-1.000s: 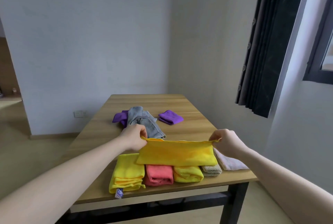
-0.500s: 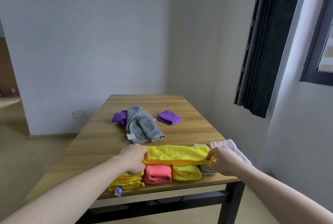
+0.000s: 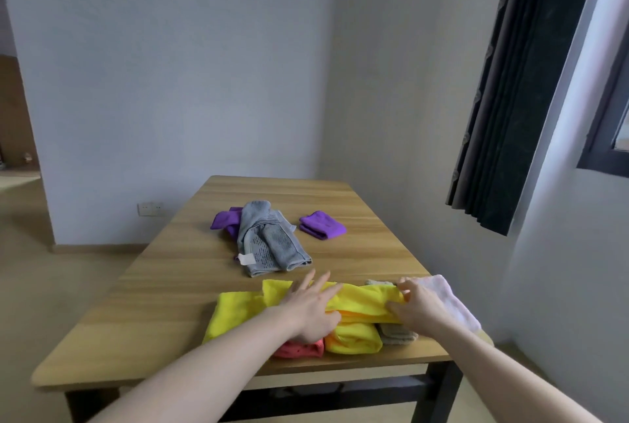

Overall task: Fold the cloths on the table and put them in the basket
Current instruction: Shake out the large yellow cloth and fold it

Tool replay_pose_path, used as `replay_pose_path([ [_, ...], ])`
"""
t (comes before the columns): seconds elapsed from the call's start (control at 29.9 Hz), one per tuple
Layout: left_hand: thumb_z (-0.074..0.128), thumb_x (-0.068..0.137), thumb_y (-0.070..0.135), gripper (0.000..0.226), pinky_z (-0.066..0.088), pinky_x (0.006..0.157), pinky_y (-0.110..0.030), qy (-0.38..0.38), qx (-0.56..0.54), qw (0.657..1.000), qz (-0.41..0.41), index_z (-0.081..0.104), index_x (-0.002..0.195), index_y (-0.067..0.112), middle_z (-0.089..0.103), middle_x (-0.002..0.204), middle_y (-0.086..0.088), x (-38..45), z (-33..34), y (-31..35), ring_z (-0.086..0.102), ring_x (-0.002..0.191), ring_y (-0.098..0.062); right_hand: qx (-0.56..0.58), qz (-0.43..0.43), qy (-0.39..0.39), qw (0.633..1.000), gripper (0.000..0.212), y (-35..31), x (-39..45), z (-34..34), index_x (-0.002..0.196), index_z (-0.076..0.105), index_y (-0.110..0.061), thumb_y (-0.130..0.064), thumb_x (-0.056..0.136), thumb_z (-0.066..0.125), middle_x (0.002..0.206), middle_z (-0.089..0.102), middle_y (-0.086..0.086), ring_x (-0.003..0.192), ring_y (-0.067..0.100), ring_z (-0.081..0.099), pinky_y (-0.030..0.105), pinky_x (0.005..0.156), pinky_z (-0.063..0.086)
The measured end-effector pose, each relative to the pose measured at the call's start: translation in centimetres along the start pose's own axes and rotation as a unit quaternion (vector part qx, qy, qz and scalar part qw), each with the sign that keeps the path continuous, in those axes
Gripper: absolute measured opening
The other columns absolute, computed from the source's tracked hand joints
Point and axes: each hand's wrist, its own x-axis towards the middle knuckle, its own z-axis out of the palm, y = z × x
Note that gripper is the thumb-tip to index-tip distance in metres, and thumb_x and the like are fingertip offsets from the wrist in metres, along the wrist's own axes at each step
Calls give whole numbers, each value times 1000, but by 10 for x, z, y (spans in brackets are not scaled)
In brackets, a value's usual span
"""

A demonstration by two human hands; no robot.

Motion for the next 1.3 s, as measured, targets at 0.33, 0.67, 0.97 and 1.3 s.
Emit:
replay_pose_path([
  [0.33, 25, 100, 60, 64, -7, 125, -52, -42, -27, 999, 4, 12, 160, 43, -8, 169, 7, 18, 20, -13, -12, 156, -24, 206, 161, -85, 961, 35, 1, 24, -5, 102, 62, -14, -33, 82, 83, 102, 66, 9, 97, 22, 65, 36, 92, 57],
  [0.67, 44, 91, 47, 48, 33, 113, -35, 191, -134, 963, -133, 58, 135, 31, 47, 150, 7, -7, 1, -97, 42, 138, -19, 358, 131, -76, 921, 13, -42, 24, -30, 90, 65, -8, -19, 89, 72, 74, 54, 5, 63, 17, 54, 23, 59, 54],
  [0.97, 34, 102, 56, 57, 23, 118, -37, 146, -127, 964, -185, 36, 154, 32, 44, 157, 1, -22, 37, -112, 35, 145, -22, 345, 69, -100, 931, 22, -118, 27, -23, 102, 69, -4, -19, 87, 73, 77, 63, 6, 63, 17, 66, 27, 62, 61],
  [1.3, 32, 105, 50, 52, 22, 121, -36, 190, -156, 955, -164, 48, 148, 26, 51, 151, 2, -30, 41, -114, 39, 143, -17, 322, 36, -144, 935, 18, -173, 22, 24, 100, 68, -3, -9, 84, 74, 90, 69, 15, 70, 25, 72, 39, 69, 65],
])
